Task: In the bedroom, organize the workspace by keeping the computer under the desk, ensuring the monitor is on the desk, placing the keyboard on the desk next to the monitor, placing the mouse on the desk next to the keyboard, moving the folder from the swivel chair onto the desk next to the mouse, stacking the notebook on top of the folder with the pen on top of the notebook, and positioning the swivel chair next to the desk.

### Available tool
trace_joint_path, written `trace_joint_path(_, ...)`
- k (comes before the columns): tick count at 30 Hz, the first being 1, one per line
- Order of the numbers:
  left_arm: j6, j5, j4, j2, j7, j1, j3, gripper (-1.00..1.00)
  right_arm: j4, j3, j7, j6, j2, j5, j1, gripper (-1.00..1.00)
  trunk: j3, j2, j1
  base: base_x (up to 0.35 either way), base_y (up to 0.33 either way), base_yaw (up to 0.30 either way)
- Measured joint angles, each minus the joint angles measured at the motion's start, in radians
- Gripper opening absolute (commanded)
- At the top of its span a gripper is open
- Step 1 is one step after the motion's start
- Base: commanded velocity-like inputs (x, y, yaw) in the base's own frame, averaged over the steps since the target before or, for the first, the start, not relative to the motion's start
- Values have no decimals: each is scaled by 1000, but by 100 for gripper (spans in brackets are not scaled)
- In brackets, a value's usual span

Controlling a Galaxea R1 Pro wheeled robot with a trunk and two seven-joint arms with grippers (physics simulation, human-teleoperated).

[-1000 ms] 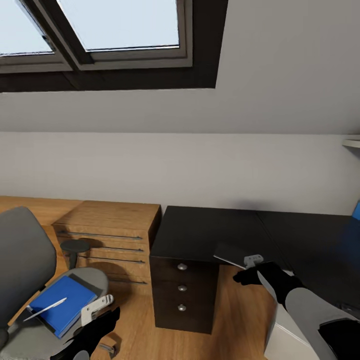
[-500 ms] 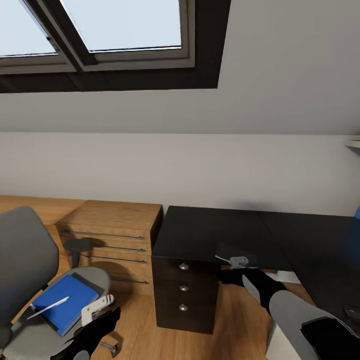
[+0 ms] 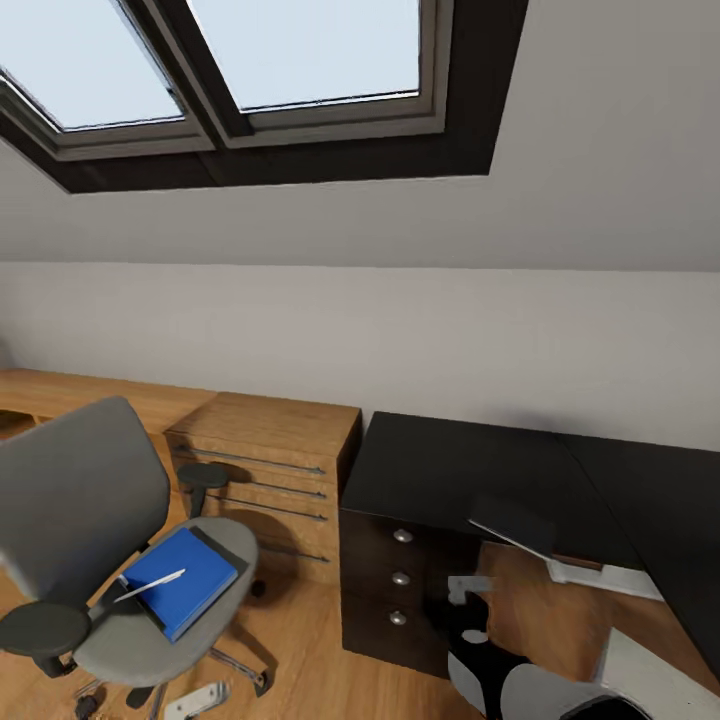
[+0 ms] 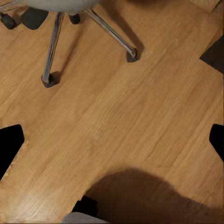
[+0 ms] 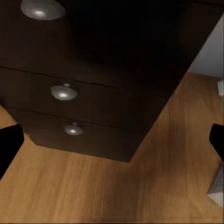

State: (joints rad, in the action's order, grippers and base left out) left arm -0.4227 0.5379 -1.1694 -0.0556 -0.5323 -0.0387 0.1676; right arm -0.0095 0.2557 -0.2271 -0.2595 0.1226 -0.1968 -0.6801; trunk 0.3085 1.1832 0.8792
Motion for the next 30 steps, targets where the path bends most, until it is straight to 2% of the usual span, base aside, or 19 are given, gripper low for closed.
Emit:
trace_joint_path(1,50,-17,50,0,1,0,0,100,3,-2,-11,-42,0,-1,32,100,0,0,0,0,0,277)
trace_joint_path(2,183,-34,147,2,2,0,2,100,5,-1,-23,-130,0,-2,94,100,0,0,0,0,0,277)
trace_joint_path(4,320,-43,267,4,3,0,29,100,8,-4,-28,-206,-2,-6,158,100,0,0,0,0,0,281)
trace_joint_path(5,470,-63,409,5,6,-1,129,100,13,-6,-28,-248,-4,-9,198,100,0,0,0,0,0,285)
trace_joint_path(6,532,-68,471,4,7,-1,162,100,17,-4,-28,-255,-4,-8,206,100,0,0,0,0,0,285)
trace_joint_path(7,560,-70,486,4,7,0,174,100,19,-4,-28,-257,-5,-8,208,100,0,0,0,0,0,287)
trace_joint_path(8,619,-72,515,5,8,0,195,100,21,-4,-28,-261,-4,-10,213,100,0,0,0,0,0,287)
trace_joint_path(13,671,-73,554,8,8,0,214,100,21,-5,-28,-268,-4,-11,216,100,0,0,0,0,0,289)
trace_joint_path(30,690,-68,576,11,7,0,217,100,22,-4,-27,-270,-9,-9,218,100,1,0,0,0,0,266)
